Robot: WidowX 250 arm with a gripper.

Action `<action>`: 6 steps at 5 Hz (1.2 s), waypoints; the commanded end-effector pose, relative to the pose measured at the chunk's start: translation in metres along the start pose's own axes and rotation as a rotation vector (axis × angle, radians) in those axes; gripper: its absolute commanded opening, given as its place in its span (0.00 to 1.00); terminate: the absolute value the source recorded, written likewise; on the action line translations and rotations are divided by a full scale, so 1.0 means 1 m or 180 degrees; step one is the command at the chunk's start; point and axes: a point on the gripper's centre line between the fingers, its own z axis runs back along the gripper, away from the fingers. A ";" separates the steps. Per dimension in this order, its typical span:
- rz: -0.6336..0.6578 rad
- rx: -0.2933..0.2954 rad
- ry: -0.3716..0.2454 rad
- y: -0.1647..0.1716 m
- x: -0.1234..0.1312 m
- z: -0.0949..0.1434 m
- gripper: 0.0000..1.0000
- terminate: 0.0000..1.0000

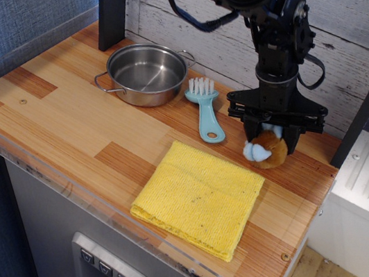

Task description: Move the toy to the right side of the fork off the napkin

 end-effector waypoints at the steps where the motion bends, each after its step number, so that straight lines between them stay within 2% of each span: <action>1: 0.0068 0.0007 -0.0027 -0.002 0.005 0.014 1.00 0.00; 2: 0.0143 0.0056 -0.0054 -0.002 0.000 0.021 1.00 0.00; 3: 0.0100 -0.0029 -0.0026 -0.006 0.000 0.026 1.00 0.00; 6: 0.0169 -0.0143 -0.0250 -0.015 0.005 0.063 1.00 0.00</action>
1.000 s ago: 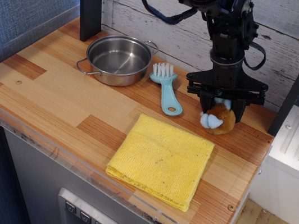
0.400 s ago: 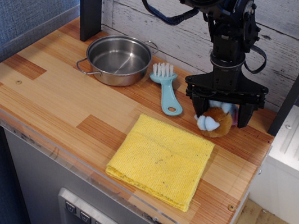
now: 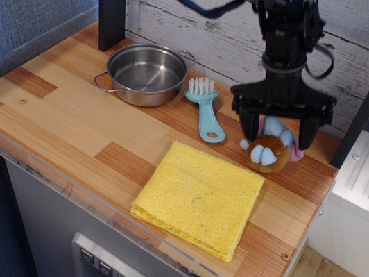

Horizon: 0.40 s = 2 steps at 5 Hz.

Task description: Move the toy to the right side of the fork off the napkin

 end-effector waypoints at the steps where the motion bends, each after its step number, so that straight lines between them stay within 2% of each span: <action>1: 0.0002 -0.0160 -0.0346 -0.009 0.008 0.057 1.00 0.00; 2: -0.0002 -0.0250 -0.0434 -0.013 0.007 0.079 1.00 0.00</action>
